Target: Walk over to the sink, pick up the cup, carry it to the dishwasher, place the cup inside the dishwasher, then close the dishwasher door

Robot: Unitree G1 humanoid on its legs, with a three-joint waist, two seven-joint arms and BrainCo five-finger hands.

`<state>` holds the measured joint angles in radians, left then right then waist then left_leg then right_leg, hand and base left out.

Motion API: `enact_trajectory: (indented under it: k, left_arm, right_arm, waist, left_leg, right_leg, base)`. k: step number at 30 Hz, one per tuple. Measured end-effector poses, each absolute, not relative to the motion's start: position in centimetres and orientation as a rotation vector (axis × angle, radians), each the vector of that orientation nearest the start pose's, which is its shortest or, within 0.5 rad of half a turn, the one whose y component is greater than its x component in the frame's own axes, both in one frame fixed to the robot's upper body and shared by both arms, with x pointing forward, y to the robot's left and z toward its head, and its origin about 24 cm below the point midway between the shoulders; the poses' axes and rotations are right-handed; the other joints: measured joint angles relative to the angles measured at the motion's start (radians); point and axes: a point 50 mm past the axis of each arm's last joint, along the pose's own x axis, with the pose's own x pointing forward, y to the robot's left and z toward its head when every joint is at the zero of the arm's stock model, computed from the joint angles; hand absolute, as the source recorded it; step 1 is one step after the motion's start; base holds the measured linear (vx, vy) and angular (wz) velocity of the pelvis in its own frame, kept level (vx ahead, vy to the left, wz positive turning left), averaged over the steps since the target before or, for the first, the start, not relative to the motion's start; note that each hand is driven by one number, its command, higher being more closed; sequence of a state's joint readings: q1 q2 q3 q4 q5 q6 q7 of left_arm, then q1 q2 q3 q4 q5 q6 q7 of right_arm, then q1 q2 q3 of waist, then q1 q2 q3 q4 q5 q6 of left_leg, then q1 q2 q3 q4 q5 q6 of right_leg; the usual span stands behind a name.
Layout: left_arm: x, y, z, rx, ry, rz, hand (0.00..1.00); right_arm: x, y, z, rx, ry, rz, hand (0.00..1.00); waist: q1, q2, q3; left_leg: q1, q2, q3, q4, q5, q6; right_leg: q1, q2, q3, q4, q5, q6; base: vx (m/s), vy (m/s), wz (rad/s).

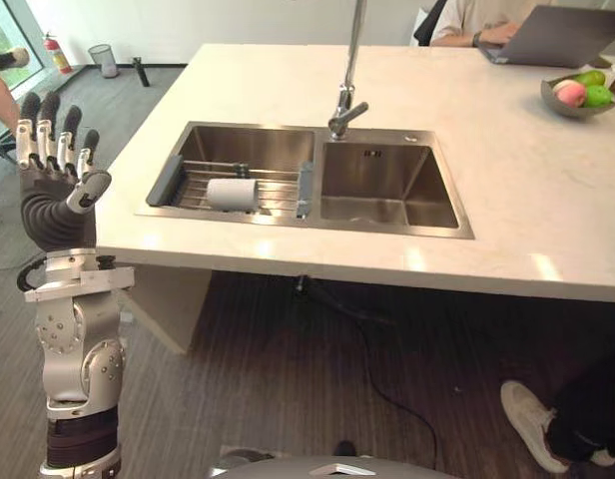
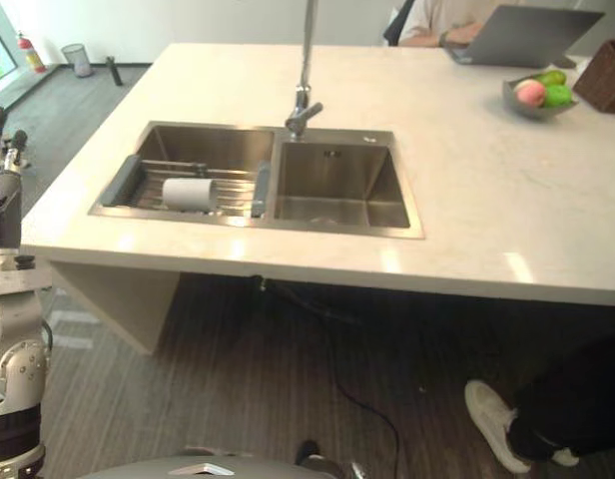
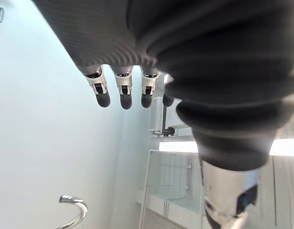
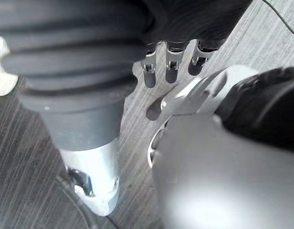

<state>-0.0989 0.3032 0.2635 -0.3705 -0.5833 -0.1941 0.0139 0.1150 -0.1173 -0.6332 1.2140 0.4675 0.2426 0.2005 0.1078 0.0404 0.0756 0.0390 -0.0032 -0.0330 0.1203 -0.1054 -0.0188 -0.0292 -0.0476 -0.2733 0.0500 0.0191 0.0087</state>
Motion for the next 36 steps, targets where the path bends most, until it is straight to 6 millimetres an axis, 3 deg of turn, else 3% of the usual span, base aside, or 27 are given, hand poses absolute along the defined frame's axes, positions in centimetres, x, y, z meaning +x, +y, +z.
enact_trajectory:
  k: [4,7,8,9,15,19,22,25,30,32,34,36]
  left_arm:
    - [23.7,24.0,18.1,-0.217,-0.693,0.104,0.00]
    - [23.7,24.0,18.0,-0.194,-0.693,0.112,0.00]
    - [23.6,24.0,18.1,-0.181,-0.706,0.113,0.00]
    - [23.5,23.9,18.0,-0.118,-0.712,0.132,0.00]
    - [23.7,23.2,17.8,-0.133,-0.700,0.108,0.00]
    - [24.4,20.3,15.7,-0.205,-0.601,0.010,0.00]
    - [25.1,18.0,12.2,-0.289,-0.420,-0.042,0.00]
    - [25.2,15.6,9.6,-0.348,-0.282,-0.096,0.00]
    - [25.3,15.4,8.6,-0.378,-0.218,-0.093,0.00]
    - [25.2,15.5,8.4,-0.372,-0.209,-0.090,0.00]
    - [25.1,15.4,8.1,-0.391,-0.195,-0.066,0.00]
    - [25.0,15.5,7.9,-0.390,-0.189,-0.053,0.00]
  right_arm:
    - [2.2,-22.1,-17.2,0.921,1.164,-0.727,0.00]
    - [2.1,-22.0,-17.2,0.941,1.125,-0.727,0.00]
    - [2.0,-22.1,-17.2,0.951,1.107,-0.716,0.00]
    - [0.7,-21.5,-16.9,0.942,1.047,-0.642,0.00]
    - [0.7,-21.5,-16.9,0.940,1.044,-0.641,0.00]
    - [1.9,-21.7,-16.8,0.909,1.025,-0.614,0.00]
    - [3.8,-22.0,-16.6,0.876,0.987,-0.619,0.00]
    - [4.6,-22.6,-16.5,0.825,0.971,-0.654,0.00]
    - [4.6,-22.9,-16.5,0.778,0.983,-0.685,0.00]
    - [4.9,-22.8,-16.5,0.767,0.990,-0.671,0.00]
    - [5.2,-23.1,-16.4,0.743,0.983,-0.659,0.00]
    - [5.0,-23.2,-16.5,0.741,0.990,-0.666,0.00]
  waist:
    - [0.003,-0.005,0.020]
    - [0.005,-0.010,0.034]
    - [0.005,-0.011,0.034]
    - [-0.051,-0.011,0.008]
    - [-0.053,-0.013,0.007]
    - [-0.075,-0.013,0.006]
    - [-0.107,-0.011,0.006]
    - [-0.117,-0.009,0.005]
    - [-0.117,-0.009,0.004]
    - [-0.107,-0.009,0.005]
    - [-0.093,0.017,0.024]
    - [-0.097,0.016,0.045]
  left_leg:
    - [-0.063,-0.005,-0.020,0.158,-0.013,-0.024]
    - [-0.068,-0.002,-0.020,0.207,-0.018,-0.021]
    - [-0.064,0.005,-0.015,0.195,-0.028,-0.014]
    - [0.008,0.038,0.061,-0.073,0.067,-0.044]
    - [0.007,0.039,0.064,-0.074,0.067,-0.044]
    - [0.020,0.037,0.067,-0.103,0.073,-0.053]
    - [0.037,0.038,0.077,-0.126,0.079,-0.052]
    - [0.046,0.038,0.084,-0.143,0.082,-0.049]
    - [0.053,0.036,0.053,-0.161,0.100,-0.044]
    - [0.038,0.034,0.053,-0.132,0.082,-0.043]
    - [0.000,0.047,0.057,0.013,-0.001,-0.058]
    - [-0.054,0.044,0.122,0.195,-0.013,-0.079]
  right_leg:
    - [0.026,-0.002,-0.016,-0.002,-0.014,-0.012]
    - [0.065,-0.002,-0.020,-0.016,-0.016,-0.018]
    - [0.068,0.004,-0.023,-0.029,-0.014,-0.025]
    - [0.061,0.041,-0.045,-0.138,0.084,-0.046]
    - [0.058,0.041,-0.041,-0.138,0.083,-0.044]
    - [0.055,0.039,-0.041,-0.138,0.080,-0.036]
    - [0.058,0.039,-0.039,-0.138,0.074,-0.029]
    - [0.059,0.039,-0.039,-0.138,0.069,-0.024]
    - [0.069,0.036,-0.071,-0.131,0.063,-0.022]
    - [0.069,0.034,-0.068,-0.130,0.054,-0.020]
    - [0.068,0.033,-0.060,-0.061,-0.010,-0.017]
    - [0.080,0.002,-0.059,-0.011,-0.049,-0.016]
  base:
    - [0.05,-0.074,0.15]
    - [-0.02,-0.017,0.06]
    - [-0.02,0.003,0.05]
    - [0.00,0.000,0.00]
    - [0.00,0.000,-0.01]
    - [0.00,0.000,0.00]
    - [0.03,0.032,-0.05]
    - [0.05,0.033,-0.02]
    - [0.08,0.036,0.18]
    - [0.06,0.047,0.07]
    - [0.05,0.053,-0.02]
    - [0.01,0.095,0.23]
